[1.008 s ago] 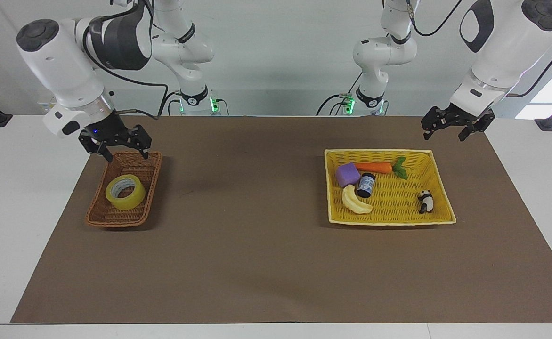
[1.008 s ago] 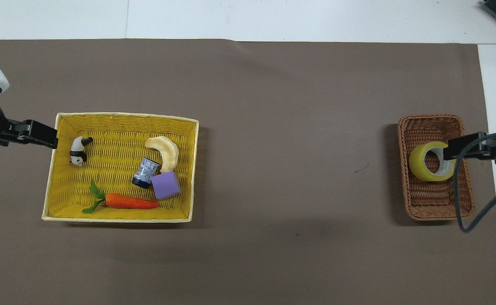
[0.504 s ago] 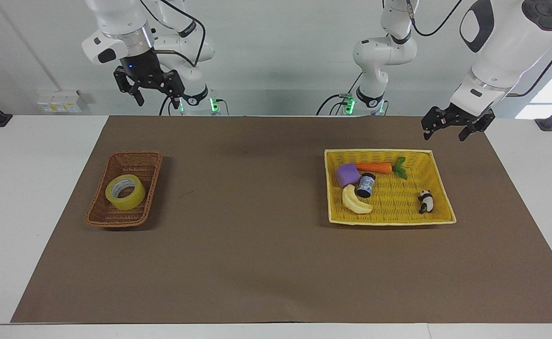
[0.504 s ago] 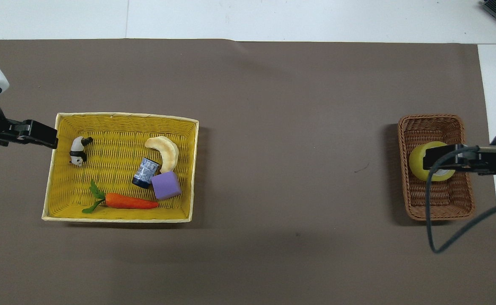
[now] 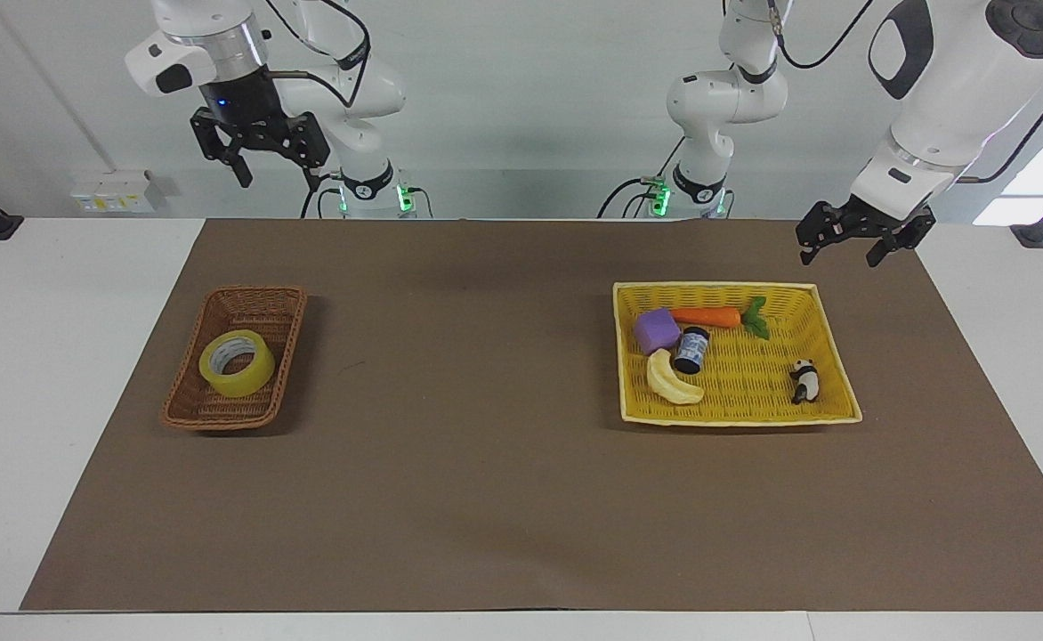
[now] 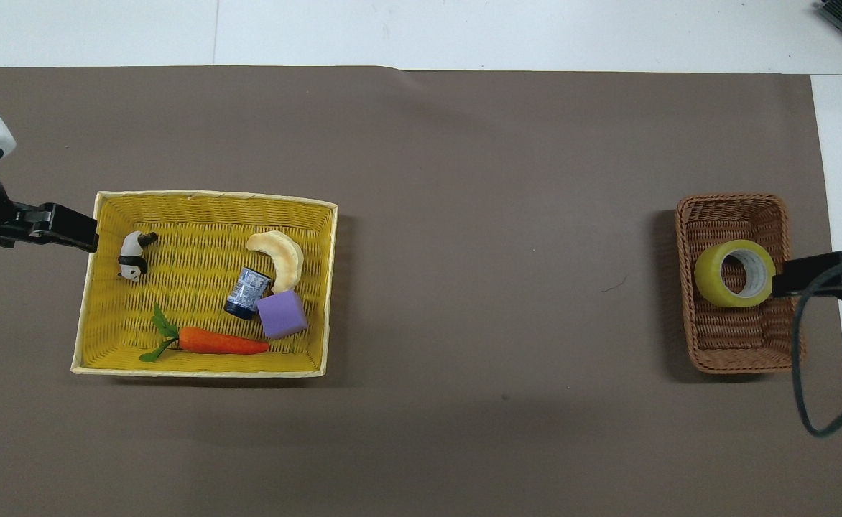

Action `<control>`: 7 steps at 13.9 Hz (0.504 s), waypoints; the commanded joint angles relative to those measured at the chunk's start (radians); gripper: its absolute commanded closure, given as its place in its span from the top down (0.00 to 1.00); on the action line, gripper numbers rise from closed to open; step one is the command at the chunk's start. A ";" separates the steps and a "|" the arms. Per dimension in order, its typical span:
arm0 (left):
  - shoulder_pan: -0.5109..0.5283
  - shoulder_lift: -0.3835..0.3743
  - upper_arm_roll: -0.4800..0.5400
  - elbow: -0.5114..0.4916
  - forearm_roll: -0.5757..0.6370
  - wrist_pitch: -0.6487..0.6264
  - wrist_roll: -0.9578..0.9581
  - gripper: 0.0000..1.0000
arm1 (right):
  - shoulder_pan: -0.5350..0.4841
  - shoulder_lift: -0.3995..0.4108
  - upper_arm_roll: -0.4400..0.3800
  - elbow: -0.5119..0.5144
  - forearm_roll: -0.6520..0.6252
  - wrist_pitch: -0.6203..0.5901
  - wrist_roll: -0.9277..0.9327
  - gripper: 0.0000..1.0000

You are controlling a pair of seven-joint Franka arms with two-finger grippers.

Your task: Move tape to another basket

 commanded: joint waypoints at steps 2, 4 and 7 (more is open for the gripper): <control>0.009 0.011 -0.007 0.027 0.011 -0.026 0.009 1.00 | -0.008 -0.014 0.011 -0.003 0.016 -0.015 -0.013 1.00; 0.009 0.011 -0.006 0.027 0.011 -0.026 0.009 1.00 | -0.011 -0.014 0.005 -0.003 0.014 -0.015 -0.016 1.00; 0.009 0.011 -0.006 0.027 0.011 -0.026 0.009 1.00 | -0.013 -0.010 0.004 -0.001 -0.006 0.025 -0.056 1.00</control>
